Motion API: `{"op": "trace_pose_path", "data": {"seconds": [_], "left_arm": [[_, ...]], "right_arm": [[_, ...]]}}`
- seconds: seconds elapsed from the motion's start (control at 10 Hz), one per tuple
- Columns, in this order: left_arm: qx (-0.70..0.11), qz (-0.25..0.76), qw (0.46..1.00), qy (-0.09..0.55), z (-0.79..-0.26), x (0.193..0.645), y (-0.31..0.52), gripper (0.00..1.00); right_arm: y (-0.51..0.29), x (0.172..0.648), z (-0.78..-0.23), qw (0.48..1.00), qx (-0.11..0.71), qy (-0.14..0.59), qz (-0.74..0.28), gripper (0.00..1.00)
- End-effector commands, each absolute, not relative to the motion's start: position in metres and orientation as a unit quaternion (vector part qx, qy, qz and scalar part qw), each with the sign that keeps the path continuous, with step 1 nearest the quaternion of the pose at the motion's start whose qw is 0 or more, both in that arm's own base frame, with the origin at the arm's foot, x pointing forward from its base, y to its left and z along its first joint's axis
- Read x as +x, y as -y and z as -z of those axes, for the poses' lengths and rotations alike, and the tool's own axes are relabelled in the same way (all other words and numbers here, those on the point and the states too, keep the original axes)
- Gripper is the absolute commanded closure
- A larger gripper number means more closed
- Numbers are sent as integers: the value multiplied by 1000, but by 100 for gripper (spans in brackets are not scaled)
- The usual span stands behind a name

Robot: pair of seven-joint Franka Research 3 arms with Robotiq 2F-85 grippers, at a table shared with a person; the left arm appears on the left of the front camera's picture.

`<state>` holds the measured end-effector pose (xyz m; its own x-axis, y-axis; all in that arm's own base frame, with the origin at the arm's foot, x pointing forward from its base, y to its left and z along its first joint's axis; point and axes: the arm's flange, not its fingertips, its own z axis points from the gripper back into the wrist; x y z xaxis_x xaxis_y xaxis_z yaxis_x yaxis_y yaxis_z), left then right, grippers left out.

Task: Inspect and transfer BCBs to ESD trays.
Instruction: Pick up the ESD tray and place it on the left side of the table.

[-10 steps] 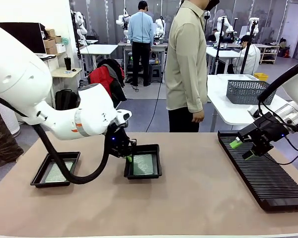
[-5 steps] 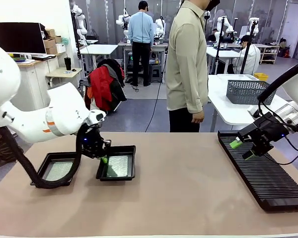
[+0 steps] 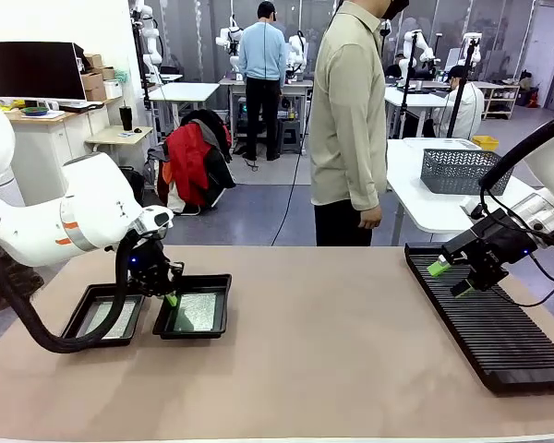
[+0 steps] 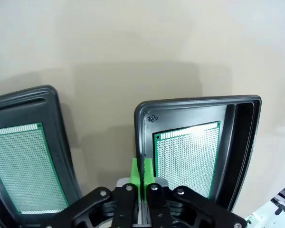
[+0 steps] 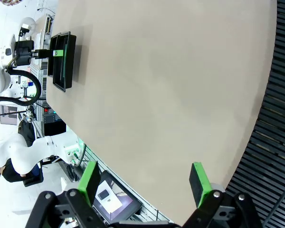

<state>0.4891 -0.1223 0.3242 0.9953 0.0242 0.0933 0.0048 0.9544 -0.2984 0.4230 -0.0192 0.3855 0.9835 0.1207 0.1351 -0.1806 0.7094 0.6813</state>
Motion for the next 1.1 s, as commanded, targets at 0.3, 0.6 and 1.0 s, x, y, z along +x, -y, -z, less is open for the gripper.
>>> {"op": "trace_pose_path", "data": {"seconds": [0.3,0.6,1.0], "left_arm": [[-146,-4,988,47,-314,491,110,100],[-138,-13,989,45,-306,493,111,100],[-144,-15,989,41,-304,492,114,100]], "right_arm": [[19,422,-387,923,373,41,-81,0],[19,422,-387,923,373,41,-81,0],[19,422,-387,923,373,41,-81,0]]}}
